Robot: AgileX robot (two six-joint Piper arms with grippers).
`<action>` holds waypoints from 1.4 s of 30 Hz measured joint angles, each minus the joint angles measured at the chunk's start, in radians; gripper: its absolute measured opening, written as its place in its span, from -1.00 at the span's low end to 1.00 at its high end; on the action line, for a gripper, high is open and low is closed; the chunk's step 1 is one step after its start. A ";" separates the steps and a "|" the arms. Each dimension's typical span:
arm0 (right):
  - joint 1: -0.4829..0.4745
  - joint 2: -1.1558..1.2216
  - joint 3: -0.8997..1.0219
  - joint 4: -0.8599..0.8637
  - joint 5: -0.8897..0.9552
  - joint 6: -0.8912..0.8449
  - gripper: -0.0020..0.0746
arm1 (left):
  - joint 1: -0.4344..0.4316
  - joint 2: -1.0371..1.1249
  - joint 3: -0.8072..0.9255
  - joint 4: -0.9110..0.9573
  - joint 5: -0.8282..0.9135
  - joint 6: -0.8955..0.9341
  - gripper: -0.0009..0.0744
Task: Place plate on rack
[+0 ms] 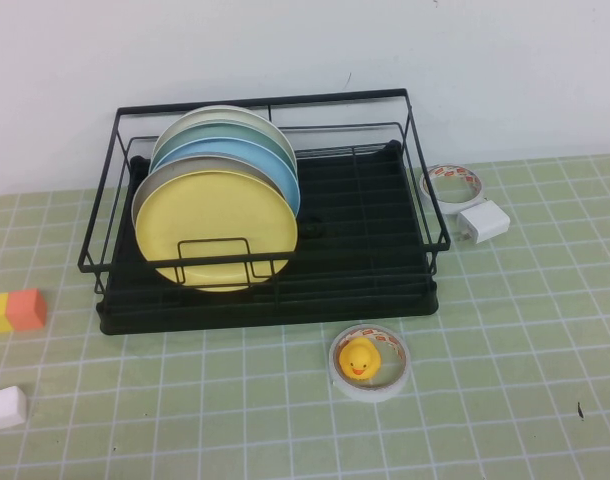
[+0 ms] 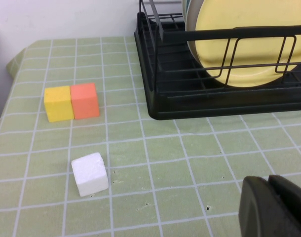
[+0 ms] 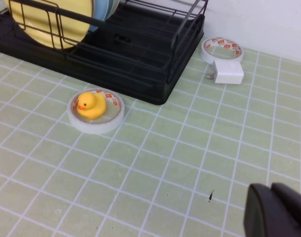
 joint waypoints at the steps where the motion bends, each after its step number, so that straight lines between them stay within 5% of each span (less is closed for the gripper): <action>1: 0.000 0.000 0.000 0.000 0.000 0.000 -0.95 | 0.000 0.000 0.000 0.000 0.000 0.000 -0.98; 18: -0.446 -0.131 0.334 0.020 -0.258 0.000 -0.95 | 0.000 0.000 0.000 0.000 0.000 0.000 -0.98; 42: -0.461 -0.130 0.386 0.054 -0.350 0.000 -0.95 | 0.000 0.000 0.000 0.000 0.000 0.023 -0.98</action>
